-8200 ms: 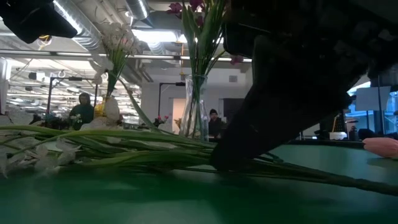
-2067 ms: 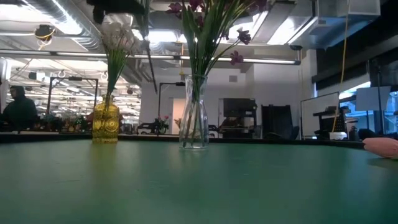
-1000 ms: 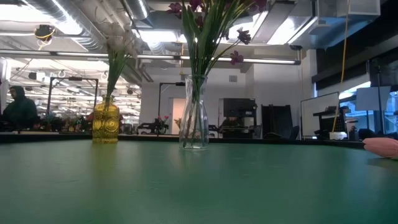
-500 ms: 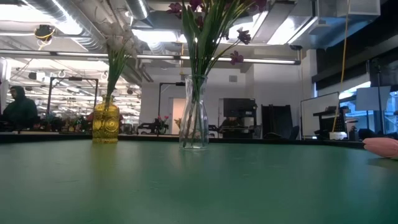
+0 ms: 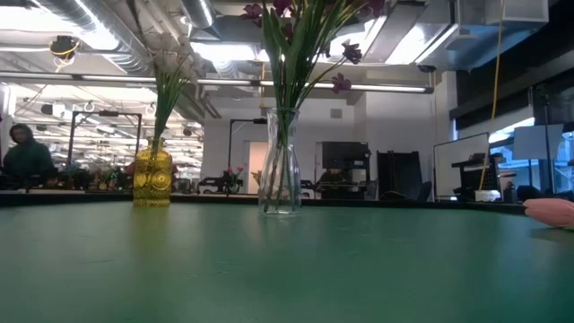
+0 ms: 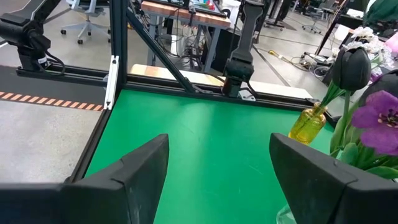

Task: Sort flowers into vase by color
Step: Put the white flowers into the yellow vase

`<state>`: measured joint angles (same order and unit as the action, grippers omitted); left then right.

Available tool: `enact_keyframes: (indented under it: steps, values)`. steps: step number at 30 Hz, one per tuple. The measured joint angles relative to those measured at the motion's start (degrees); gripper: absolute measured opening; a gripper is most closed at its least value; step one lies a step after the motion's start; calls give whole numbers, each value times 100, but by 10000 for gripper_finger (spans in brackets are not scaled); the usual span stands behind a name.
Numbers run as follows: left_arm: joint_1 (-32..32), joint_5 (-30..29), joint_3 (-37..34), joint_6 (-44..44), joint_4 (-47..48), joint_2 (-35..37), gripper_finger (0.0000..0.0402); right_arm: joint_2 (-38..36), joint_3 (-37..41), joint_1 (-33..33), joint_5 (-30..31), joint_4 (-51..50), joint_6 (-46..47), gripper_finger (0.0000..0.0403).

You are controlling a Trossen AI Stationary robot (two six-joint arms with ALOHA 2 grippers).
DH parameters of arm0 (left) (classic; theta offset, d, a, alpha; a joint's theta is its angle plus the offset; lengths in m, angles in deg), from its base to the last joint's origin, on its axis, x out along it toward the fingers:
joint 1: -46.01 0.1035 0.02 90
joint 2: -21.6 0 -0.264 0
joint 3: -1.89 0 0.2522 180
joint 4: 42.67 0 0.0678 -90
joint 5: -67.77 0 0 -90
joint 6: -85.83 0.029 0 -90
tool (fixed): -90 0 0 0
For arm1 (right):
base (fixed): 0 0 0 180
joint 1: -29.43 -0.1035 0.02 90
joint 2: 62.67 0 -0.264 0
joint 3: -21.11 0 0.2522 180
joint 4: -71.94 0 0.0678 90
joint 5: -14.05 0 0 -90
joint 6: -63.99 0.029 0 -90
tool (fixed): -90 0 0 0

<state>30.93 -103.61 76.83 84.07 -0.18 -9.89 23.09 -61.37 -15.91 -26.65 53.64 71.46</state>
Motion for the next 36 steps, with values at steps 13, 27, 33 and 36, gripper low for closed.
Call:
enact_keyframes:
  steps: [13,27,33,36]
  values:
    - [5,1369,0,-2941,3085,-51,0,0,-1,0,-1,7,-2,276]
    - [5,1601,-672,-3774,3429,-47,0,2,-1,436,-441,2,4,276]
    - [5,1329,-958,-3858,3314,97,0,2,-1,458,-607,-28,-72,276]
    - [5,1389,-1081,-3852,2977,148,0,2,0,450,-611,-31,-163,276]
